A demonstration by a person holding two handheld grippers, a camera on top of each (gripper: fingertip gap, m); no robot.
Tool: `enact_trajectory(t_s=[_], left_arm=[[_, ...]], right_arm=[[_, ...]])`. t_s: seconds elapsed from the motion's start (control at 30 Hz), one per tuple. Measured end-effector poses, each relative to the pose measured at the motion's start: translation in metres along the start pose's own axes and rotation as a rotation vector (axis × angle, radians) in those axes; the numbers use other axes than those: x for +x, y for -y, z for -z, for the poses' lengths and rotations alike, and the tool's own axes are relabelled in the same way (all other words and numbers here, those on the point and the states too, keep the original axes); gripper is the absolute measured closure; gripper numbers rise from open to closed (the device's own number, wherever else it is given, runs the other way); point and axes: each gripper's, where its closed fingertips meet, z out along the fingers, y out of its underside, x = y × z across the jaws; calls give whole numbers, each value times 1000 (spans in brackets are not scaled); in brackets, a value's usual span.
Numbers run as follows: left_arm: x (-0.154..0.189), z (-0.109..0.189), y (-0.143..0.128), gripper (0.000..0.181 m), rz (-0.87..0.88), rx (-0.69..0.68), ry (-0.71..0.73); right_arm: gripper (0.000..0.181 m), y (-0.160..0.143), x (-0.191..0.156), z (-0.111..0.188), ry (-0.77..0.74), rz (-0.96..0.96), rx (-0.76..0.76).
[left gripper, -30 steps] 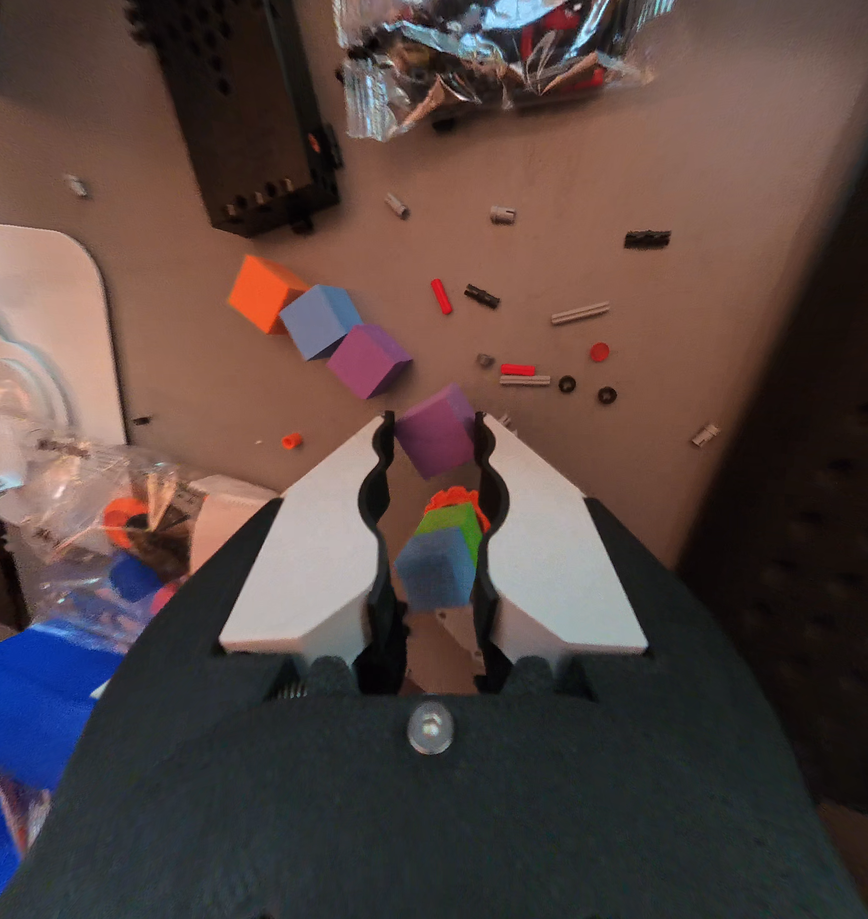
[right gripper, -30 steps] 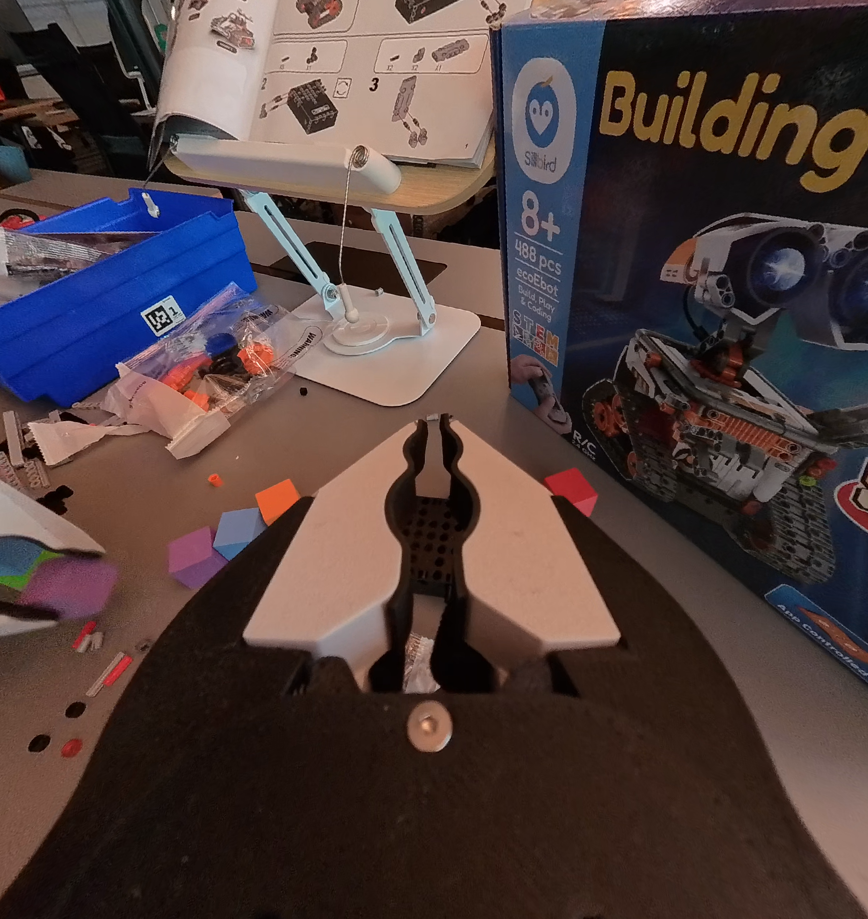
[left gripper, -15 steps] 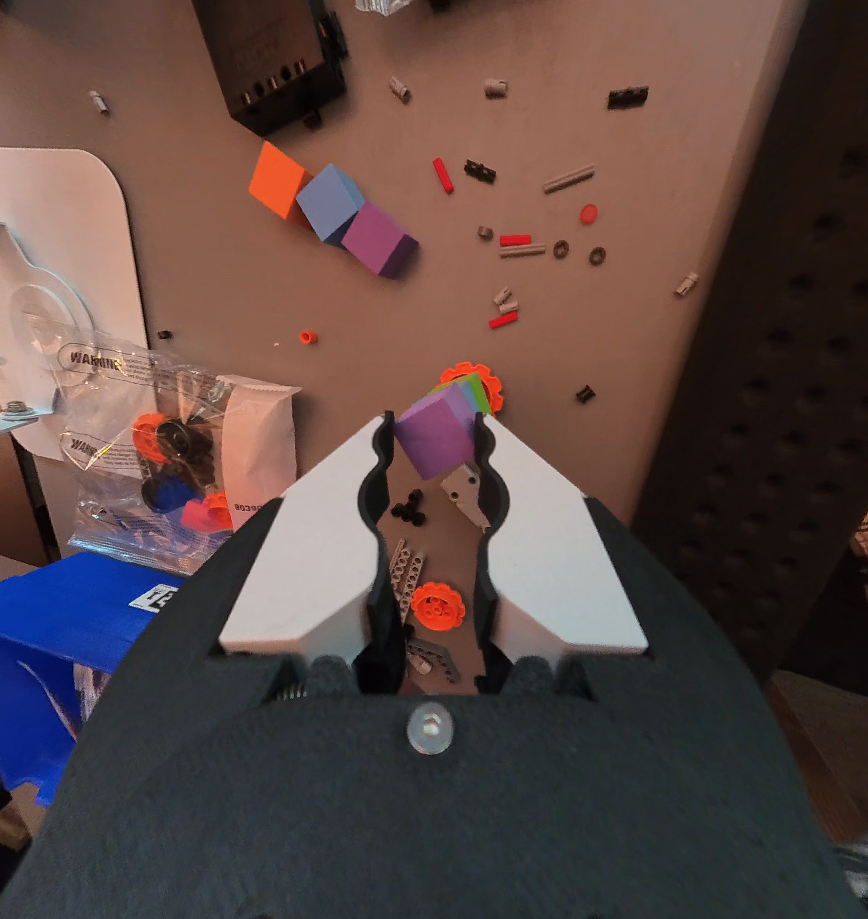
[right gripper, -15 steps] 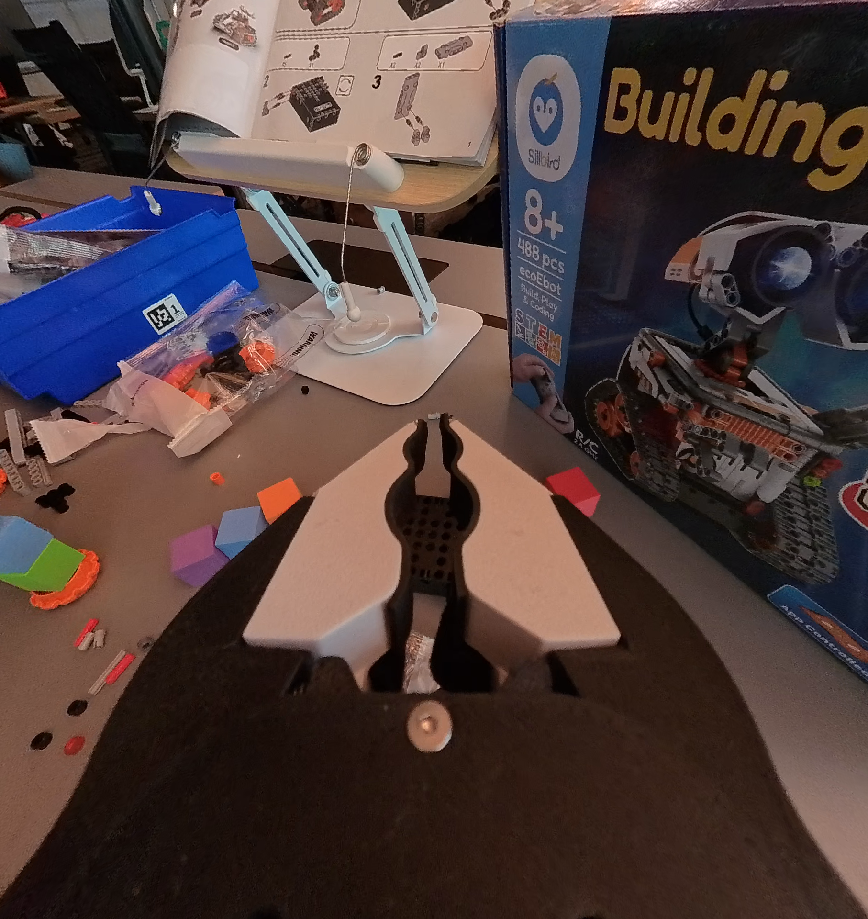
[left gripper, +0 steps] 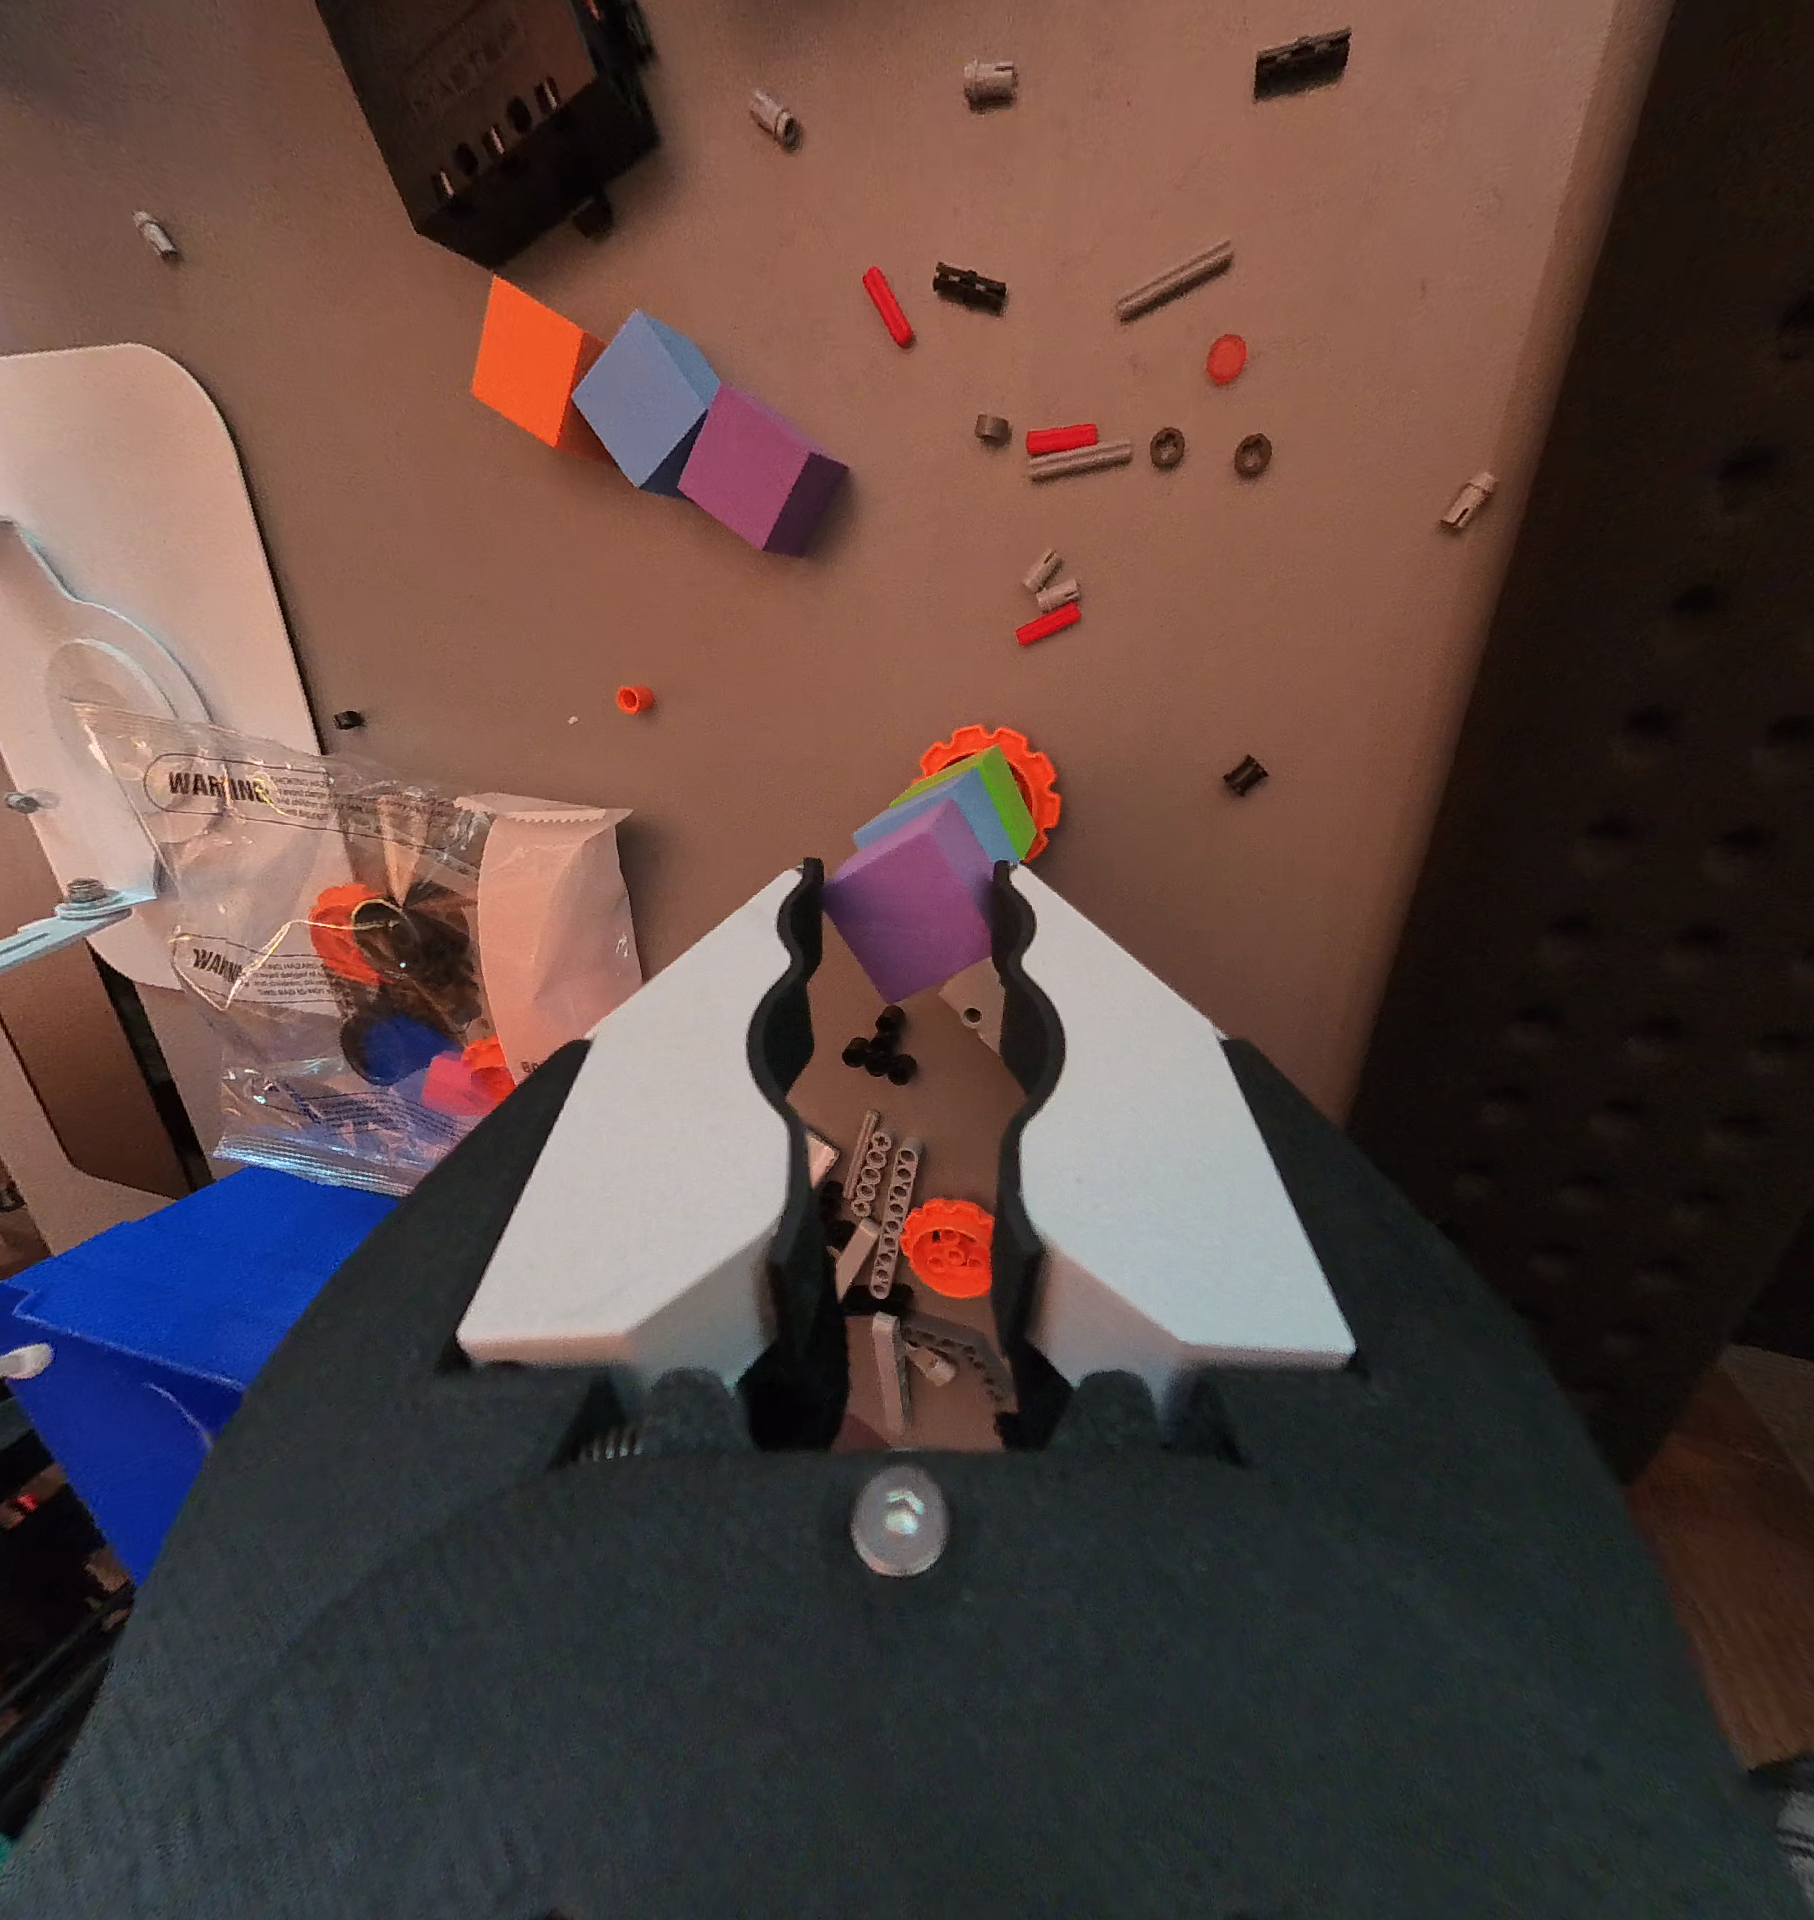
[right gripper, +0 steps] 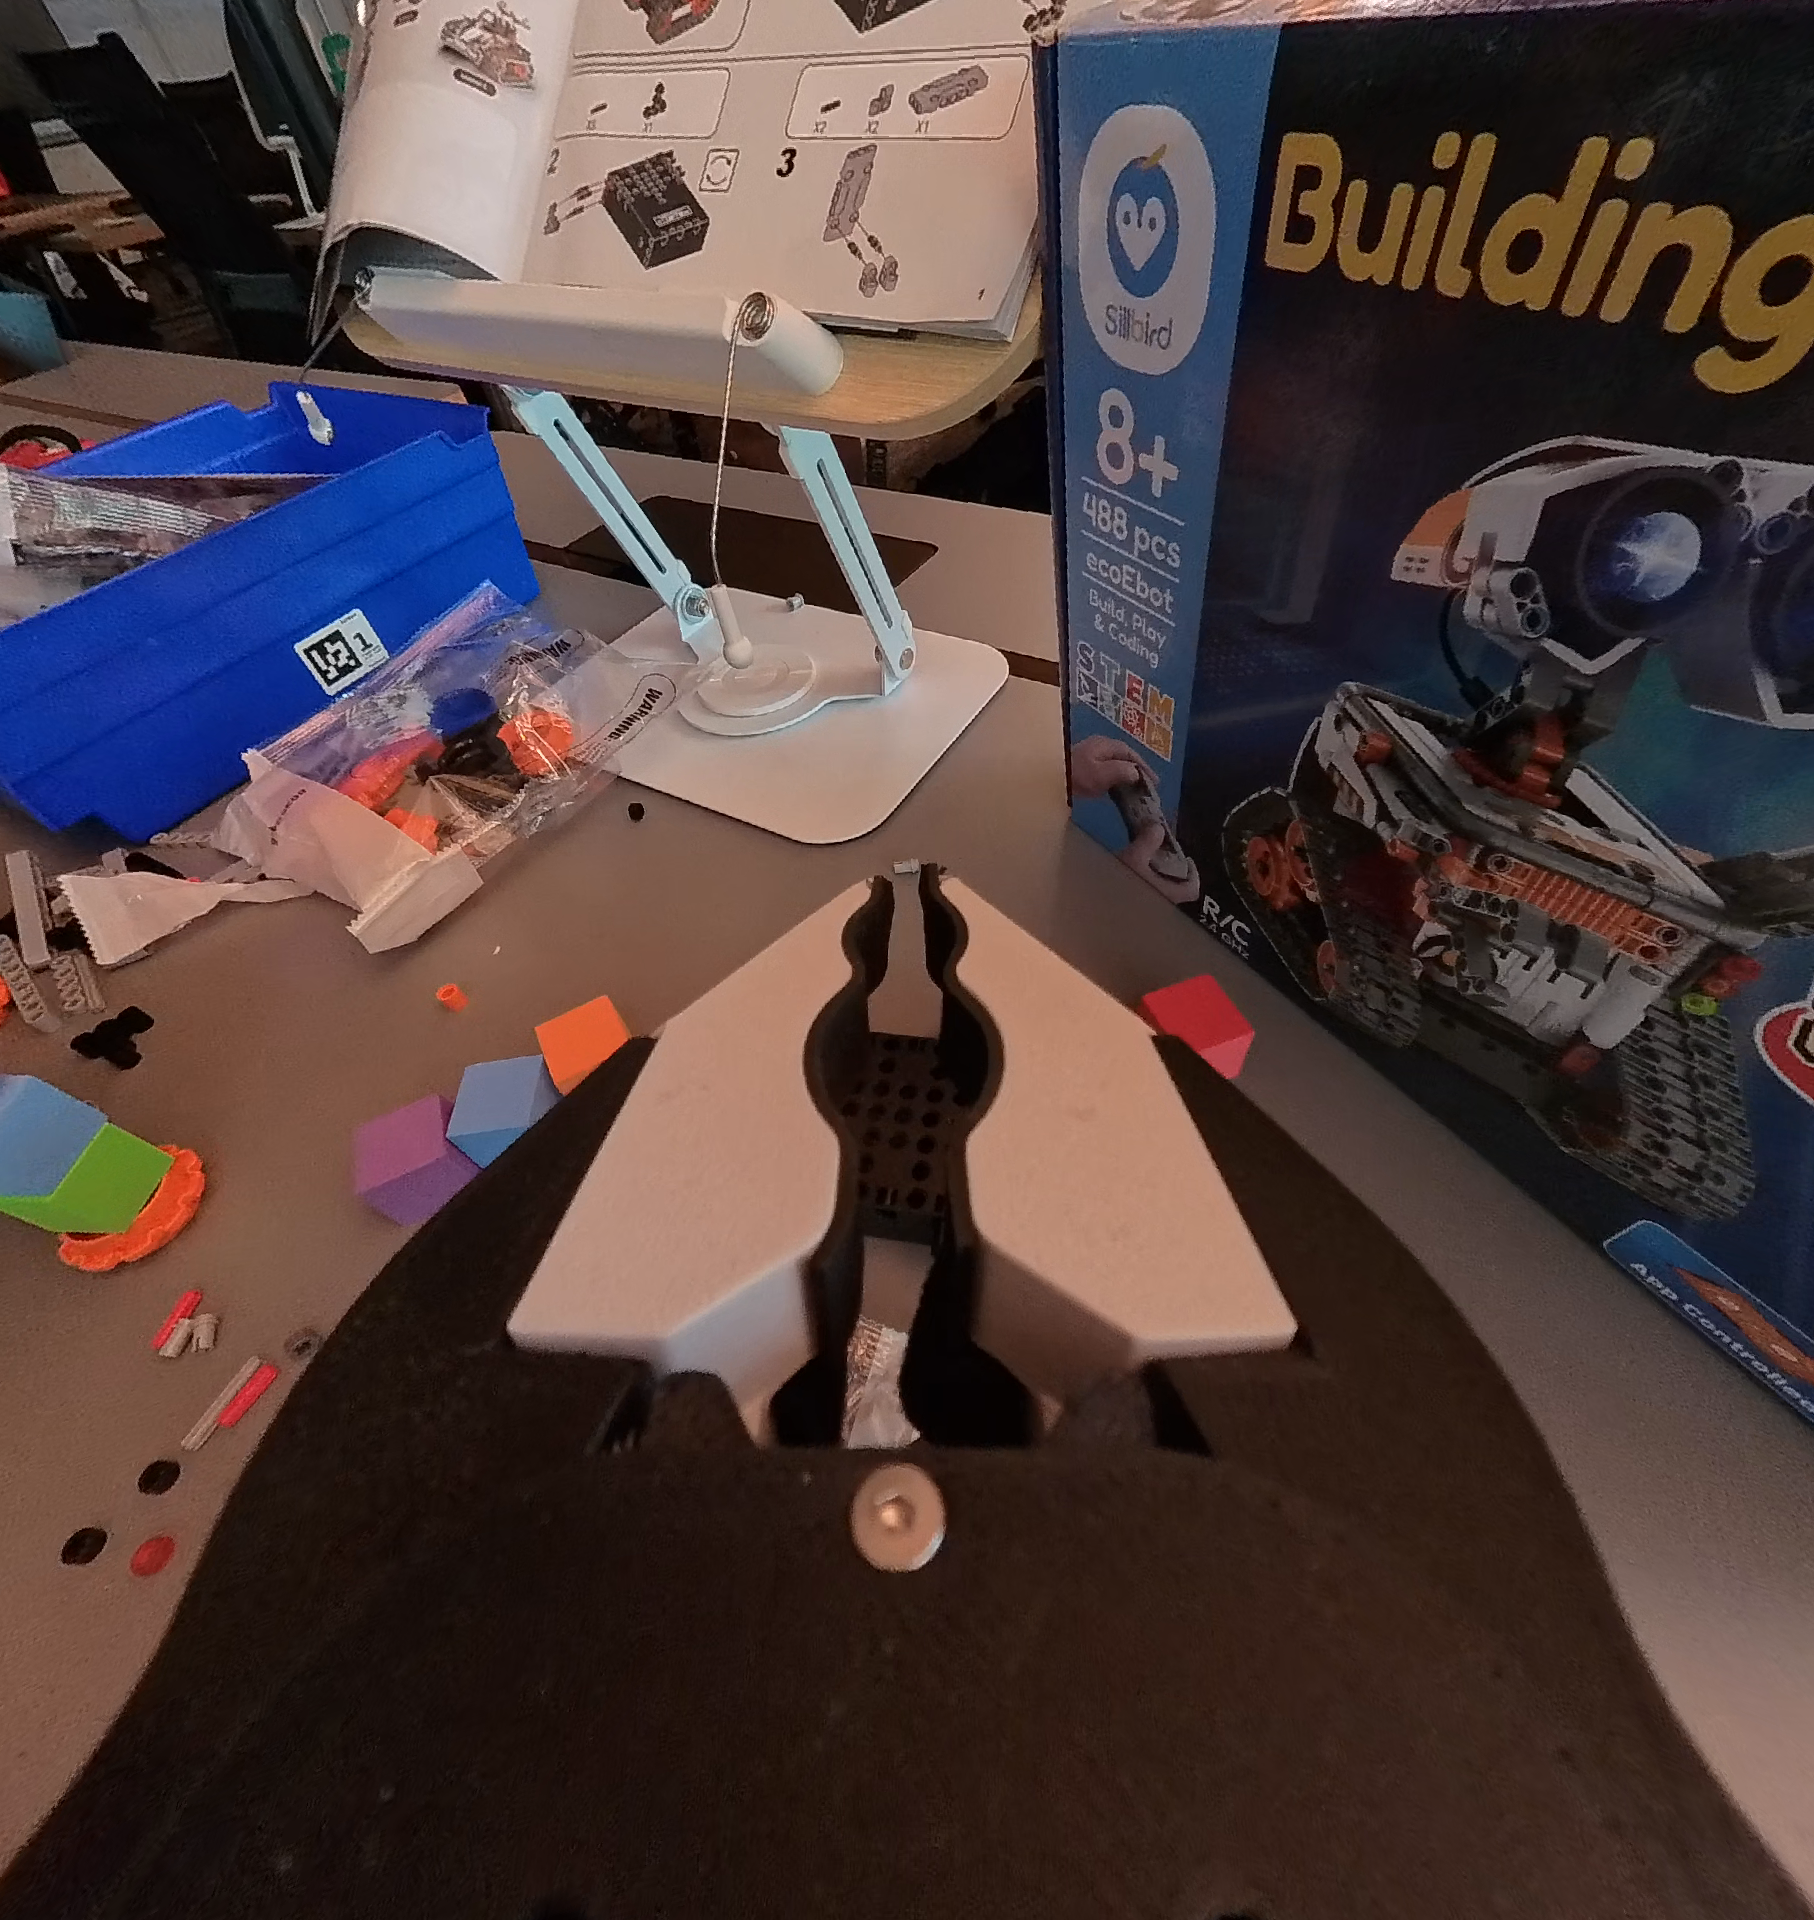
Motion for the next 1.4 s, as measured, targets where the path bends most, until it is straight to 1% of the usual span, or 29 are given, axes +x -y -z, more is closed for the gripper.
enact_trajectory(t_s=[0.17,0.3,0.37,0.43,0.5,0.6,0.73,0.8,0.83,0.9,1.03,1.17,1.2,1.3,1.4], left_arm=[[-3,-5,-2,150,-7,-24,14],[-6,-3,3,145,4,7,32],[-6,3,8,142,10,47,19],[-14,9,14,141,29,76,47],[-20,8,19,141,29,63,62],[-29,-4,34,141,39,39,61],[-38,-31,55,138,94,1,8],[-38,-48,59,135,135,-44,-33],[-41,-56,60,131,163,-67,-35],[-44,-68,60,129,199,-99,-42],[-47,-83,62,133,263,-113,-78],[-39,-94,56,152,249,-155,-100],[-40,-95,57,153,242,-151,-93],[-41,-90,58,153,226,-132,-83],[-42,-69,57,153,202,-106,-64]], right_arm=[[176,0,0,0,0,-1,2],[176,0,0,0,2,0,2],[176,0,-1,0,1,1,1],[176,1,-1,0,2,1,2],[176,1,-1,0,1,2,1],[176,0,-1,0,0,2,-1],[176,-1,0,0,0,1,-4],[176,0,0,0,1,-2,0],[176,0,0,0,2,-4,2],[176,1,0,1,3,-6,6],[176,2,-1,2,9,-9,14],[176,5,-1,4,12,-14,24],[176,5,-1,4,13,-15,26],[176,6,-1,5,13,-18,31],[176,6,-1,6,14,-21,33]])
